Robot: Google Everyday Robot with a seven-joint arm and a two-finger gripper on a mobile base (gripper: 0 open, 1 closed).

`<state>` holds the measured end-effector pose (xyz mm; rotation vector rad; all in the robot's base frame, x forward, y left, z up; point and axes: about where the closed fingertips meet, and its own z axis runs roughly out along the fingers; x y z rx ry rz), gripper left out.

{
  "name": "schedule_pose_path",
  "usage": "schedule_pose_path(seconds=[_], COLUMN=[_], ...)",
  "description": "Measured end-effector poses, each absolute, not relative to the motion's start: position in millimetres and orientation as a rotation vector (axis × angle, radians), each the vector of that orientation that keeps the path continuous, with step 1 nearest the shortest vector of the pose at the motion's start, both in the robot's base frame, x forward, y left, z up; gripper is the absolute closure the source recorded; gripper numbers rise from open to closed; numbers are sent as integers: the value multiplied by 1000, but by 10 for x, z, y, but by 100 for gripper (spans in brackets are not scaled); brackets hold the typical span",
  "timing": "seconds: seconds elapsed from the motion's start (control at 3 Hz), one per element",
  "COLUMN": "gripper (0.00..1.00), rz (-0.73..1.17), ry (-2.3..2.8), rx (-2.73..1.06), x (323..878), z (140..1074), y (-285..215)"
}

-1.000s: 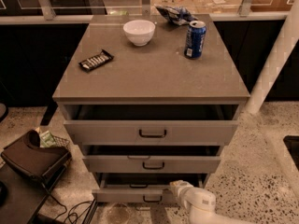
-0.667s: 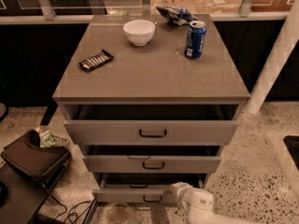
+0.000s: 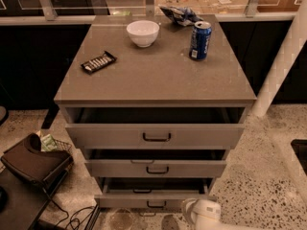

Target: Close bottom drawer

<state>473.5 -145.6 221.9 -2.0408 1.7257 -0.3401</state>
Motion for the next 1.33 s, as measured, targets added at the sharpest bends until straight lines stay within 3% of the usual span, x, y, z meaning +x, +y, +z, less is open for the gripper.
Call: schedule_pose_path(seconds=[0.67, 1.33], gripper=[100, 100], rz=[-202, -146], ry=[1783, 1644], rx=[-2049, -2089], x=[4473, 5021], z=[1750, 1491], y=[-1518, -1281])
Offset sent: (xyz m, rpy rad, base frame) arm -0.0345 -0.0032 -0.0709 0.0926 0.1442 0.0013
